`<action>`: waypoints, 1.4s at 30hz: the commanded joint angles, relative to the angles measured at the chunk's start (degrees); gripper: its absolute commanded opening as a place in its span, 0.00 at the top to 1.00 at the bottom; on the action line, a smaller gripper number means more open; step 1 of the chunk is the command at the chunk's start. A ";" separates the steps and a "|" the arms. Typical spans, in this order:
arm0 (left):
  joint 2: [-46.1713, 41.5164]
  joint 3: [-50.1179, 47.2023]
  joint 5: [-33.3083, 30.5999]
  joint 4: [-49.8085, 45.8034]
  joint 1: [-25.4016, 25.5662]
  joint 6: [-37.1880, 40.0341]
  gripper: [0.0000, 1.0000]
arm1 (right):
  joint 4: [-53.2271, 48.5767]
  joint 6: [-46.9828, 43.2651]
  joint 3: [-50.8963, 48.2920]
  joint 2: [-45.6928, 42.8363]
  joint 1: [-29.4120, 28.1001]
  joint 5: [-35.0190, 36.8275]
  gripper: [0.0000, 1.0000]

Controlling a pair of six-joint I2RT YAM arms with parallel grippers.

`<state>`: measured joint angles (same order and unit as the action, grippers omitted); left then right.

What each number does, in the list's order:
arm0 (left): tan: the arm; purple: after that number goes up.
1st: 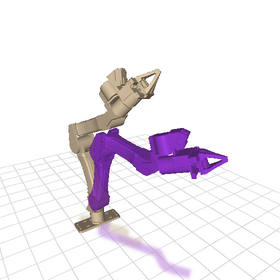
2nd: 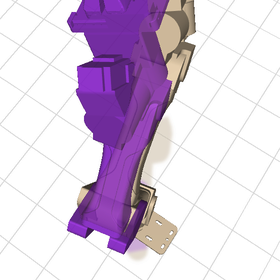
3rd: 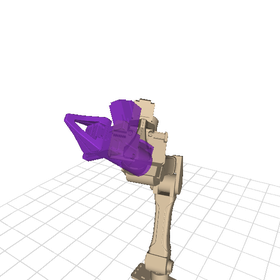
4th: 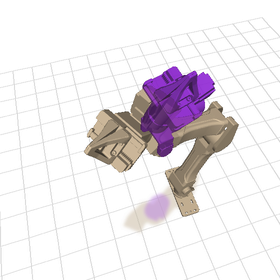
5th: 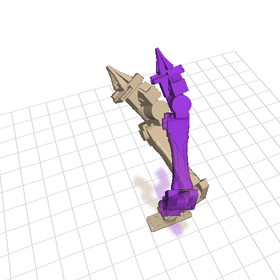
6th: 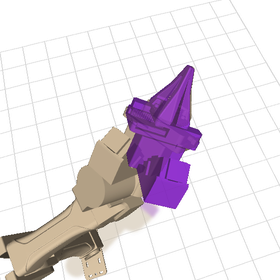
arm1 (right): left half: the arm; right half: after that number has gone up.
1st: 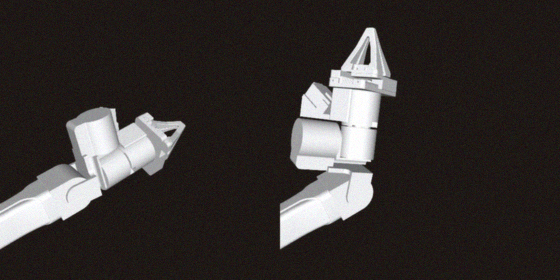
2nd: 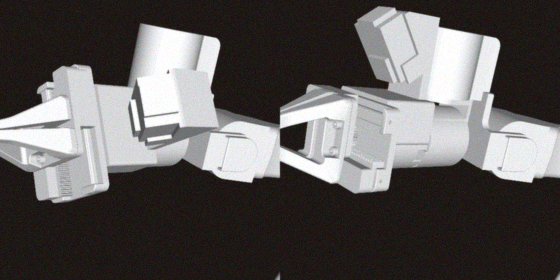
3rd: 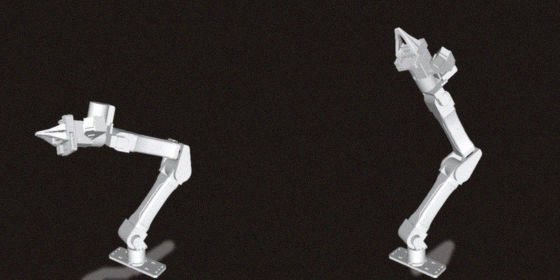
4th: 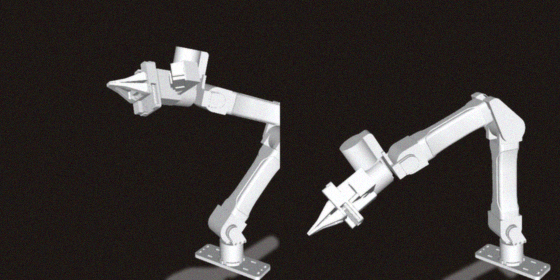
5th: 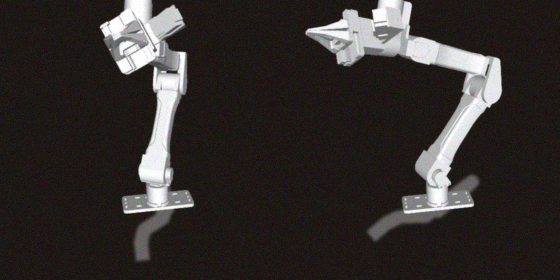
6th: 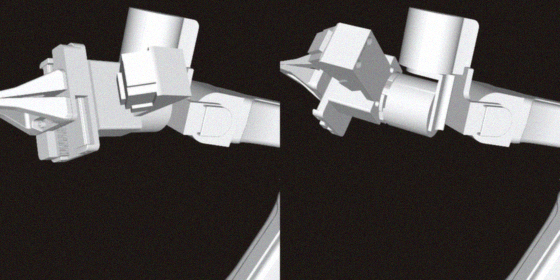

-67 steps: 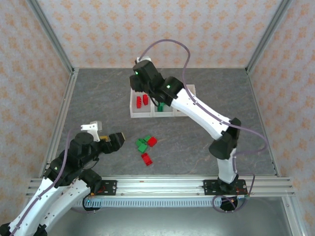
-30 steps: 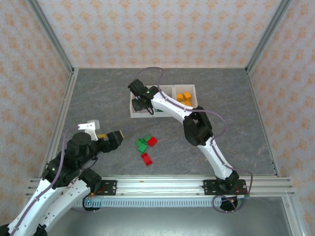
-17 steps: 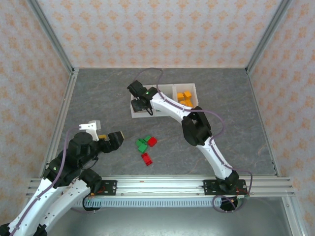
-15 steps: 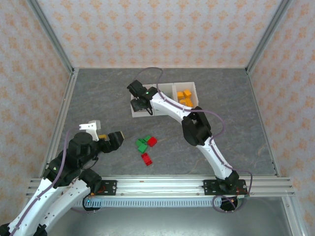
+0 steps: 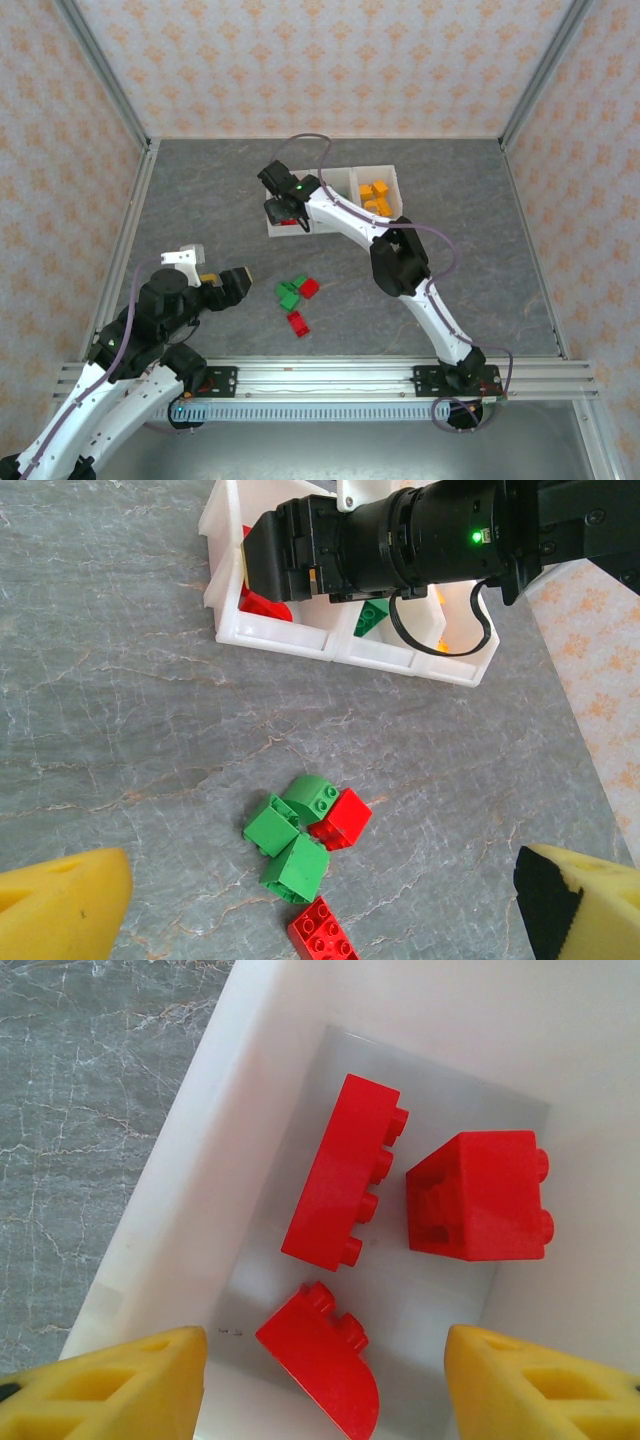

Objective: Sort the legos into containers by color
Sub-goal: Place the lego in the container, then move the lego to the center of the table.

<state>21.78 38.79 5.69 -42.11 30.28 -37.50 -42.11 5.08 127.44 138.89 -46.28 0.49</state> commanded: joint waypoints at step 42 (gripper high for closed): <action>6.43 1.46 3.62 -2.54 0.07 2.77 0.01 | 21.10 -7.55 -69.42 -50.03 -8.13 2.85 0.11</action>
<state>28.16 38.96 9.15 -43.53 30.28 -35.94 -25.93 -1.65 58.96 89.43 -54.28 0.93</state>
